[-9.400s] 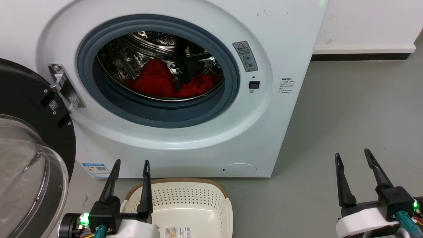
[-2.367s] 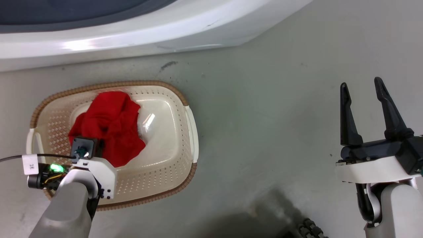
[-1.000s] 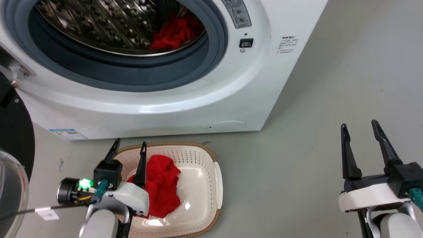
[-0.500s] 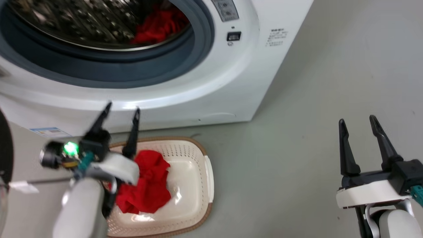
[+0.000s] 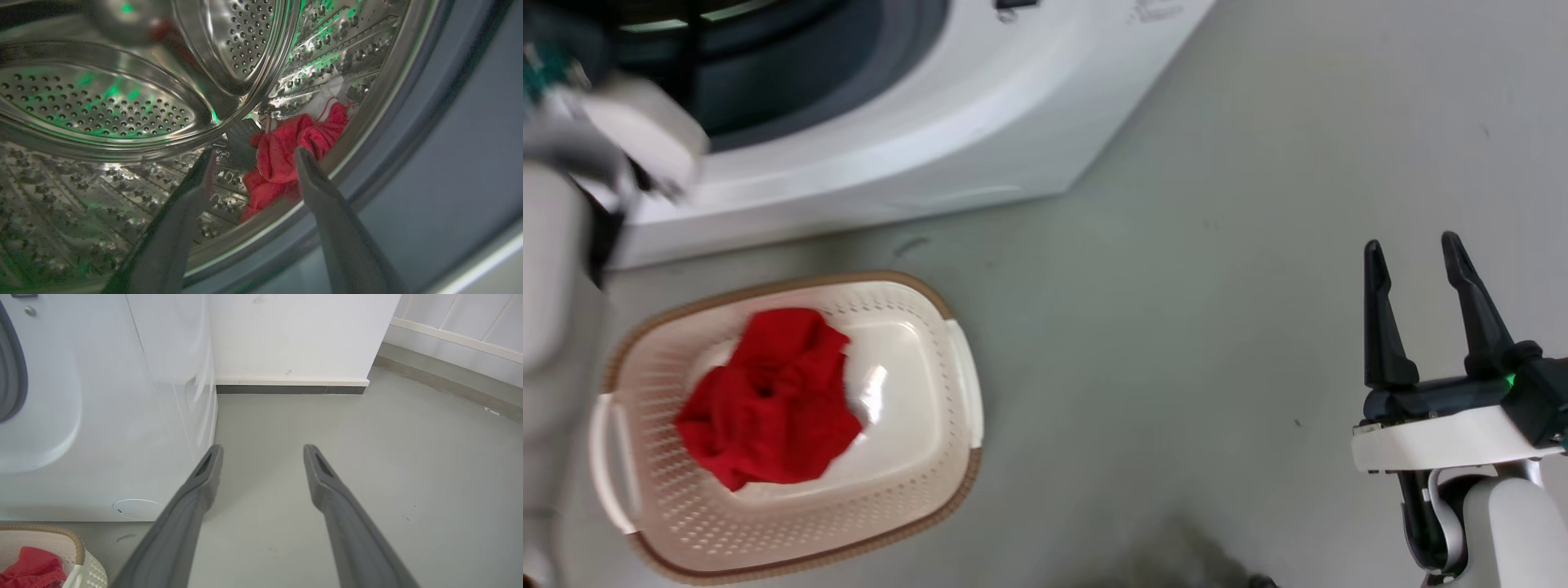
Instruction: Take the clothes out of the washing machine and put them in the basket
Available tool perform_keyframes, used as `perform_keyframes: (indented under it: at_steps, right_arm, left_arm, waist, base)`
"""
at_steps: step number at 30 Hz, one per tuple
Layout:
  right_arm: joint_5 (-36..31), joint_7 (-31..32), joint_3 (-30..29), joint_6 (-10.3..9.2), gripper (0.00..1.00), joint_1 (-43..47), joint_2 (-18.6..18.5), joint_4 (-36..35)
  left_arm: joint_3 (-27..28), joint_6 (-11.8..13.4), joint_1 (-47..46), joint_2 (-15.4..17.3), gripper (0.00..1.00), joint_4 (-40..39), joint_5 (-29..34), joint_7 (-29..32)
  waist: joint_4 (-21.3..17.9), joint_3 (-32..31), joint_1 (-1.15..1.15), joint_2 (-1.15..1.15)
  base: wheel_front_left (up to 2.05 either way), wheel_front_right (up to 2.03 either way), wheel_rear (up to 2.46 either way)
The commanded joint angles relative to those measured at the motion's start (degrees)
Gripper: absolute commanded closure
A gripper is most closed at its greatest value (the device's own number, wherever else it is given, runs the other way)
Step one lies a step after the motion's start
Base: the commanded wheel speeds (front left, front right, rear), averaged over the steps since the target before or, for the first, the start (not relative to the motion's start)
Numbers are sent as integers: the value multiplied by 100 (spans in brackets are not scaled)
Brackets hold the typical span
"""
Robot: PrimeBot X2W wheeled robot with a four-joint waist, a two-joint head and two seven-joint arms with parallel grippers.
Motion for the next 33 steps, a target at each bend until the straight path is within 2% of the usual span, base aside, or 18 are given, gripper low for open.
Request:
perform_keyframes:
  at_steps: [1,5,10,13,18,21,25,33]
  right_arm:
    - [69,-11,30,-4,0,-107,5,-49]
    - [290,-10,151,-4,0,-207,7,-142]
    - [511,-10,396,-4,0,-255,8,-256]
    - [576,-11,527,-5,0,-239,7,-295]
    - [677,-11,736,-5,0,-261,6,-375]
    - [726,-11,761,-5,0,-212,4,-401]
    - [729,-10,786,-4,0,-99,6,-456]
    - [771,-10,718,-5,0,-20,6,-538]
  left_arm:
    - [-121,0,-350,213,0,12,-33,132]
    - [-742,-4,-1427,775,0,252,-414,825]
    - [-1469,-5,-2665,1176,0,686,-1194,1909]
    - [-1985,-4,-3264,1390,0,885,-1451,2407]
    - [-2231,-5,-3818,1484,0,1378,-2032,2986]
    - [-2290,-6,-3942,1405,0,1641,-2394,3290]
    - [-2457,-5,-4080,1418,0,1931,-2563,3512]
    - [-2762,-8,-4137,1173,0,2426,-2834,3945]
  waist:
    - [-375,455,-1,0]
    - [-640,857,-1,0]
    - [-920,1204,-1,0]
    - [-1062,1335,-1,0]
    - [-1279,1480,-1,0]
    - [-1343,1510,-1,0]
    - [-1363,1524,-1,0]
    - [-1335,1623,-1,0]
  base:
    - [0,0,0]
    - [0,0,0]
    - [0,0,0]
    - [0,0,0]
    - [0,0,0]
    - [0,0,0]
    - [0,0,0]
    - [0,0,0]
